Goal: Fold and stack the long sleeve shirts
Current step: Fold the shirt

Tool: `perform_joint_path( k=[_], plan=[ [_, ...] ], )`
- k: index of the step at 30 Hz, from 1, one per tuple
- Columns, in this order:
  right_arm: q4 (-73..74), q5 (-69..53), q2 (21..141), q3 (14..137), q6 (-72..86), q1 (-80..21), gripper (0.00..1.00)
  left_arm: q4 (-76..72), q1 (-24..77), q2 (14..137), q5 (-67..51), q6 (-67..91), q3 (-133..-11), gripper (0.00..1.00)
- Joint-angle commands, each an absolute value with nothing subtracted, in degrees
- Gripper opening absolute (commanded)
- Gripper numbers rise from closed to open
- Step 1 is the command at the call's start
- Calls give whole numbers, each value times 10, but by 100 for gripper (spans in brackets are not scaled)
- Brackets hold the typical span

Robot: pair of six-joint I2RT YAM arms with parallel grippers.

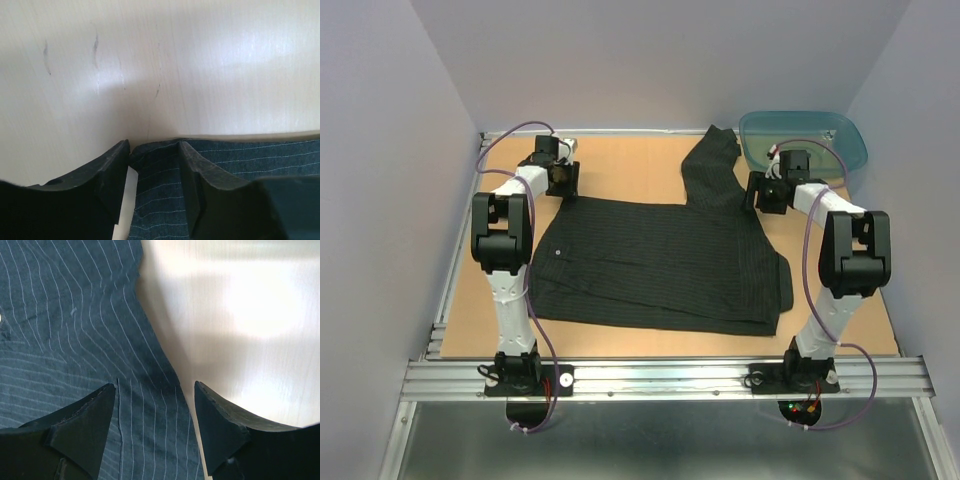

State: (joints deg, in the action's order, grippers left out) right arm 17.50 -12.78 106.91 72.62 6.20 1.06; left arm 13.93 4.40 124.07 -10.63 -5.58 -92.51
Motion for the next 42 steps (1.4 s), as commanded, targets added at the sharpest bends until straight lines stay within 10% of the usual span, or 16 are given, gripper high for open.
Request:
perform_joint_path(
  k=[1, 12, 17, 24, 42],
  plan=[
    [149, -145, 1090, 788, 54, 11, 70, 150, 42, 1239, -105, -61, -924, 47],
    [149, -214, 1163, 854, 50, 10, 68, 153, 41, 1228, -85, -62, -911, 0],
    [150, -235, 1176, 870, 46, 10, 53, 161, 38, 1223, -60, -56, -913, 0],
    [150, -241, 1166, 890, 39, 10, 1, 157, 27, 1200, -26, -41, -902, 0],
    [149, -229, 1035, 791, 52, 10, 1, 96, 25, 1041, 64, -2, -766, 0]
  ],
)
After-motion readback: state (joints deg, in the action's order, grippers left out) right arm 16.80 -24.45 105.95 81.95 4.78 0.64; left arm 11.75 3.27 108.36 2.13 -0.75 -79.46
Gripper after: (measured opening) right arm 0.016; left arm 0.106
